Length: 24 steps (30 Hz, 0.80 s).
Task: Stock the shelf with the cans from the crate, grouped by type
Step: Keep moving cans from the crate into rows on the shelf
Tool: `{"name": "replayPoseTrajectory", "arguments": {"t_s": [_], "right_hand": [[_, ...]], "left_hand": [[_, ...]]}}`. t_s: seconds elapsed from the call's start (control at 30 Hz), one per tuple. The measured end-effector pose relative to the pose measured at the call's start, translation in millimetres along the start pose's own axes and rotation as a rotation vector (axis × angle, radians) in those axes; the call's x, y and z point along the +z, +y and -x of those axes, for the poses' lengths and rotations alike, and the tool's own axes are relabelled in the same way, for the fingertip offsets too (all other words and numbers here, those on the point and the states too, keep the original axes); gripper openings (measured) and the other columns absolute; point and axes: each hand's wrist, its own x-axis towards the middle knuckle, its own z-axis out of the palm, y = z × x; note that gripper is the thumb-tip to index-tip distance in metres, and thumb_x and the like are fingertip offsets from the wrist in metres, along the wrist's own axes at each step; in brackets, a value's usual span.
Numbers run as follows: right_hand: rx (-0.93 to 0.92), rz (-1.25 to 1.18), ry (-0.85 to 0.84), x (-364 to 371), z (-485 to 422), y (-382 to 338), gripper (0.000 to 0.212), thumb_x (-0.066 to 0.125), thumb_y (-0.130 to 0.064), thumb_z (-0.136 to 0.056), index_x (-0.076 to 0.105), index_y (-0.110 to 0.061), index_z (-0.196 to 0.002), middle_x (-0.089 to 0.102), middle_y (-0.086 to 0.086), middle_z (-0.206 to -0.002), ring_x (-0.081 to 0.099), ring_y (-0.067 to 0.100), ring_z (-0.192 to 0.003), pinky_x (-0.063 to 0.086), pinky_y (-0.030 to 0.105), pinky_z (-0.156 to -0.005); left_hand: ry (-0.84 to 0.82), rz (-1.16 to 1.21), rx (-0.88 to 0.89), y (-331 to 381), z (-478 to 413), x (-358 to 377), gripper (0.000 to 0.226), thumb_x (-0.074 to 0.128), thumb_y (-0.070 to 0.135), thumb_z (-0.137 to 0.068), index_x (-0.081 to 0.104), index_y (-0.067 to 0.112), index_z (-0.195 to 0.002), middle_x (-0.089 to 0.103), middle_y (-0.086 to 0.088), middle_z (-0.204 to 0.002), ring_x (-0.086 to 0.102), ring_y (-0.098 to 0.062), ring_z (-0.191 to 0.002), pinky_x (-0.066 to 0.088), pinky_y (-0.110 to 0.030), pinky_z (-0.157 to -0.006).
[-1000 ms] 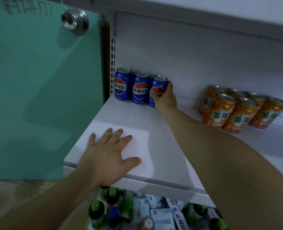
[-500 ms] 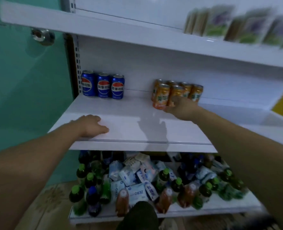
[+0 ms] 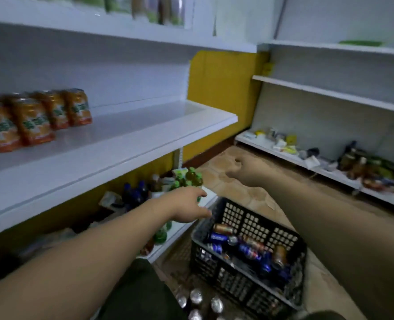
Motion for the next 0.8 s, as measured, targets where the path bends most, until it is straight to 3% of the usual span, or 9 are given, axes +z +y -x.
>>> {"name": "replayPoseTrajectory", "arguments": {"t_s": [0.27,0.4,0.47,0.6,0.7,0.8], "right_hand": [[0.312,0.099,-0.077,37.2,33.6,157.4,0.070,0.050,-0.054,-0.093,0.031,-0.016,-0.149,0.043,0.008,-0.148,0.046,0.028,-0.130,0.040,0.038,-0.101],[0.399,0.085,-0.166,78.9,25.3,211.9,0.051,0.054,-0.051,-0.092,0.048,-0.018,-0.130,0.059,0.006,-0.124,0.056,0.022,-0.100,0.049,0.033,-0.078],[0.438,0.061,-0.239,104.5,11.8,234.3,0.052,0.052,-0.050,-0.092,0.045,-0.017,-0.131,0.057,0.008,-0.124,0.057,0.025,-0.102,0.050,0.034,-0.080],[0.477,0.053,-0.317,161.6,-19.2,271.3,0.059,0.051,-0.052,-0.092,0.040,-0.016,-0.138,0.052,0.011,-0.129,0.055,0.029,-0.109,0.051,0.042,-0.090],[0.526,-0.024,-0.406,212.5,-42.6,297.7,0.055,0.051,-0.051,-0.092,0.042,-0.018,-0.135,0.056,0.010,-0.124,0.057,0.028,-0.106,0.051,0.042,-0.089],[0.534,-0.081,-0.481,264.0,-68.4,320.4,0.058,0.050,-0.051,-0.093,0.040,-0.017,-0.139,0.052,0.012,-0.131,0.054,0.028,-0.114,0.047,0.042,-0.096]], "left_hand": [[-0.223,-0.118,0.133,65.8,-98.1,96.2,0.063,0.061,0.054,-0.080,0.049,0.023,-0.134,0.052,-0.005,-0.135,0.054,-0.023,-0.114,0.047,-0.034,-0.092],[-0.278,-0.170,0.142,65.8,-138.5,141.2,0.070,0.058,0.055,-0.082,0.040,0.024,-0.141,0.045,-0.002,-0.144,0.048,-0.023,-0.125,0.043,-0.037,-0.100],[-0.319,-0.216,0.134,61.9,-163.2,163.4,0.073,0.056,0.057,-0.082,0.037,0.024,-0.144,0.042,-0.001,-0.146,0.045,-0.022,-0.129,0.041,-0.040,-0.103],[-0.393,-0.227,0.143,51.0,-209.7,204.9,0.056,0.056,0.055,-0.080,0.050,0.028,-0.129,0.055,0.001,-0.127,0.054,-0.020,-0.110,0.047,-0.040,-0.092],[-0.436,-0.227,0.093,35.8,-250.6,233.8,0.057,0.056,0.057,-0.082,0.050,0.028,-0.130,0.054,0.001,-0.128,0.054,-0.021,-0.111,0.047,-0.040,-0.092],[-0.515,-0.187,-0.004,15.1,-288.3,257.8,0.051,0.058,0.053,-0.084,0.052,0.026,-0.126,0.056,-0.002,-0.127,0.055,-0.022,-0.109,0.047,-0.039,-0.092]]}}
